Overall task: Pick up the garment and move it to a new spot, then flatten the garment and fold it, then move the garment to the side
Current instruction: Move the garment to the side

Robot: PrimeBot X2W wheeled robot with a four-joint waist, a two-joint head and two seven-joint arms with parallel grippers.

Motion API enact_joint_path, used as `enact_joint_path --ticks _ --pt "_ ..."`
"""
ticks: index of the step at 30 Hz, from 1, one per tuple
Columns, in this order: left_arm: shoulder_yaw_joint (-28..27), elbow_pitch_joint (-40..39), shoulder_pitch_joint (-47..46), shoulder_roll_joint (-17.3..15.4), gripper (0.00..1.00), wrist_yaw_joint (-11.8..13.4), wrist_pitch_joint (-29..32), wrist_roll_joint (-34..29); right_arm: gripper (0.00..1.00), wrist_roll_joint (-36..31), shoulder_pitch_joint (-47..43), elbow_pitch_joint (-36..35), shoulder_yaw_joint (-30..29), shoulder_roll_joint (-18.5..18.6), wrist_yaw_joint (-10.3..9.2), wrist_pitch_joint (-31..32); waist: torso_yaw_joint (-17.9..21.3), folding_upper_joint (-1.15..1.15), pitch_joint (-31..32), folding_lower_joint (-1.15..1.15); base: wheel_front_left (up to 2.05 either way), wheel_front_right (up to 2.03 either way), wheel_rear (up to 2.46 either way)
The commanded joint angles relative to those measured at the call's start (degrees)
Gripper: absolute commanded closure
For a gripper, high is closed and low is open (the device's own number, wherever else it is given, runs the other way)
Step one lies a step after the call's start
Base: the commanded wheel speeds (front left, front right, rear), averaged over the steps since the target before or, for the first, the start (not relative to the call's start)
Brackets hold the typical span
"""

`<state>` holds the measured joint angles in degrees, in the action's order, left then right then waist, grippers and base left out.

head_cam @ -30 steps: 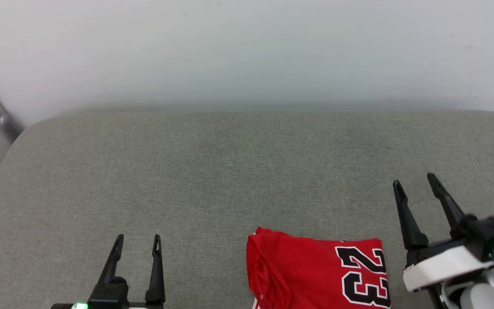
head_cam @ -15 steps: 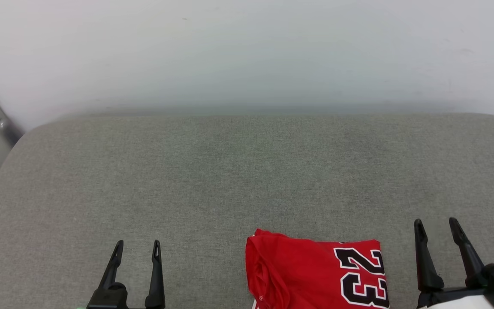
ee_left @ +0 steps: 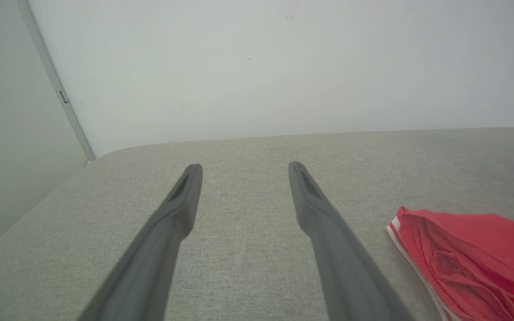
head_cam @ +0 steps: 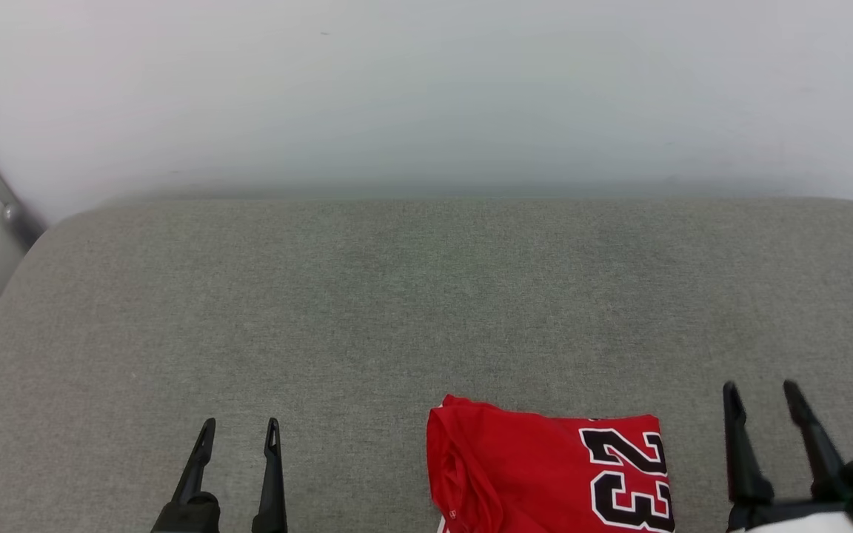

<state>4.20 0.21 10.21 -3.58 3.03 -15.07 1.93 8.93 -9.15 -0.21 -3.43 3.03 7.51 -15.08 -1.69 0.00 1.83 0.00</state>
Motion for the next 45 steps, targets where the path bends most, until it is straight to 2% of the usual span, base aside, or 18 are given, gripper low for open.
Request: enact_joint_path --ticks 1,4,8,11,16,21,25,27,30,35,45 --pt "-0.17 -0.2 0.42 -0.05 0.0 -0.11 -0.12 0.05 0.0 -0.4 1.99 -0.93 -0.48 -0.27 -0.05 -0.09 0.01 0.0 -0.03 0.0 0.0 0.0 0.0" --pt "-0.34 -0.23 0.47 0.01 0.0 -0.19 -0.12 0.01 0.0 -0.57 5.35 -2.3 -1.11 0.44 -0.05 -0.09 0.24 0.0 -0.09 0.0 0.0 0.0 0.0" --pt "-0.45 -0.09 0.18 0.06 0.0 -0.45 -0.12 -0.13 0.0 -0.02 11.83 -3.59 0.04 5.02 -0.05 1.58 0.34 0.0 -0.32 0.0 0.0 0.0 0.0" --pt "-0.46 -0.04 -0.31 0.08 0.0 -0.82 -0.12 -0.22 0.0 1.58 16.55 -4.44 1.85 9.39 -0.05 6.9 0.16 0.0 -0.56 0.0 0.0 0.0 0.0" --pt "-0.33 -0.11 -0.55 0.18 0.0 -1.06 -0.12 -0.2 0.0 7.43 20.93 -3.74 7.03 17.29 -0.05 24.82 -0.45 0.0 -0.99 0.0 0.0 0.0 0.0" --pt "-0.27 -0.32 -0.84 0.28 0.0 -0.98 -0.12 0.0 0.0 19.85 22.15 -3.14 13.2 26.45 -0.05 45.17 -0.84 0.0 -1.96 0.0 0.0 0.0 0.0" --pt "-0.06 -0.5 -1.5 0.38 0.0 -0.94 -0.12 0.14 0.0 30.02 20.51 -2.3 15.94 31.05 -0.05 57.17 -1.07 0.0 -3.48 0.0 0.0 0.0 0.0" --pt "0.06 -0.51 -2.08 0.42 0.0 -1.04 -0.12 0.18 0.0 33.34 19.67 -1.63 16.58 32.69 -0.05 60.95 -1.29 0.0 -4.46 0.0 0.0 0.0 0.0" --pt "0.2 -0.69 -3.25 0.48 0.0 -1.29 -0.12 0.12 0.0 37.3 18.94 0.0 16.58 33.42 -0.05 64.57 -1.7 0.0 -6.25 0.0 0.0 0.0 0.0" --pt "0.48 -0.78 -5.56 0.51 0.0 -1.63 -0.12 -0.07 0.0 43.08 17.35 2.16 16.78 32.53 -0.05 68.44 -2.53 0.0 -9.96 0.0 0.0 0.0 0.0" --pt "1.46 -0.4 -9.5 0.61 0.0 -2.1 -0.12 0.02 0.0 49.6 17.72 4.57 19.12 29.18 -0.05 69.73 -4.17 0.0 -16.08 0.0 0.0 0.0 0.0"
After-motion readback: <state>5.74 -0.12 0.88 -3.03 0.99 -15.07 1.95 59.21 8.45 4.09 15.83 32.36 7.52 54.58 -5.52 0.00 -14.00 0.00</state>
